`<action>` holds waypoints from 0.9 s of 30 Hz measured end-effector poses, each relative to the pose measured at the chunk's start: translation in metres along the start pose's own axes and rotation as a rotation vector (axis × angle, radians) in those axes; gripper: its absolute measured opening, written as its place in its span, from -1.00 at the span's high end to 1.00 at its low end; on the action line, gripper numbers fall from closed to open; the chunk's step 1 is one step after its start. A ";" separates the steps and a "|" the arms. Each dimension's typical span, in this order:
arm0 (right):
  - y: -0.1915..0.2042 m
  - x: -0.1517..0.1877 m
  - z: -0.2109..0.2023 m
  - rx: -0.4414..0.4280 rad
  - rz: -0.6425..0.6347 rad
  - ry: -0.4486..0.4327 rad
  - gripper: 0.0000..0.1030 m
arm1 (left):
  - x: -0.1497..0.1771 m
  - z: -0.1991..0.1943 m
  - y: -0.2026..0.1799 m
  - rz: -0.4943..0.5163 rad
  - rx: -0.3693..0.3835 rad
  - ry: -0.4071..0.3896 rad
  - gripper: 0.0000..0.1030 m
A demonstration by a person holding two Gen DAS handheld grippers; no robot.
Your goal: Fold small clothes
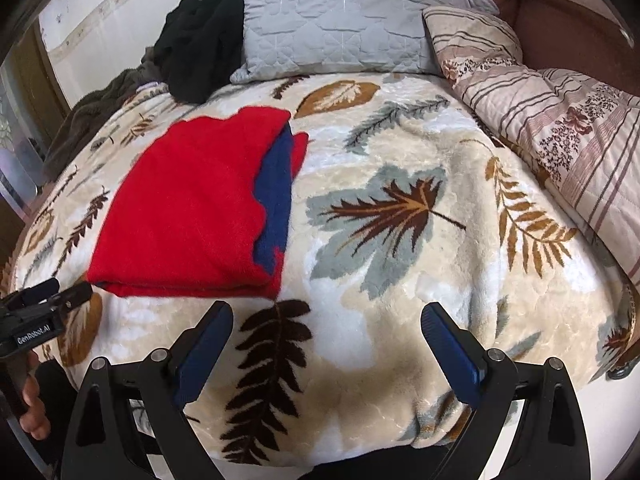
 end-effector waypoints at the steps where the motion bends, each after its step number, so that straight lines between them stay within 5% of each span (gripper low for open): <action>1: 0.000 -0.001 0.000 -0.002 0.000 -0.007 -0.87 | -0.001 -0.001 0.000 -0.002 0.002 -0.002 -0.65; 15: -0.011 -0.008 -0.009 0.010 0.055 -0.056 -0.87 | -0.003 -0.012 -0.010 0.034 0.007 -0.037 -0.65; 27: -0.012 -0.006 -0.025 0.036 -0.033 -0.097 -0.87 | 0.000 -0.018 -0.017 0.055 -0.003 -0.074 -0.65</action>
Point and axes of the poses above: each gripper's, at about its wrist camera, not at the fingertips, and z roughly the way its jaws point, y to its left, x to its underside, the point moved 6 cm from there along z, roughly the way its jaws point, and after that the axes turned 5 degrees about -z, right-handed, at the moved point
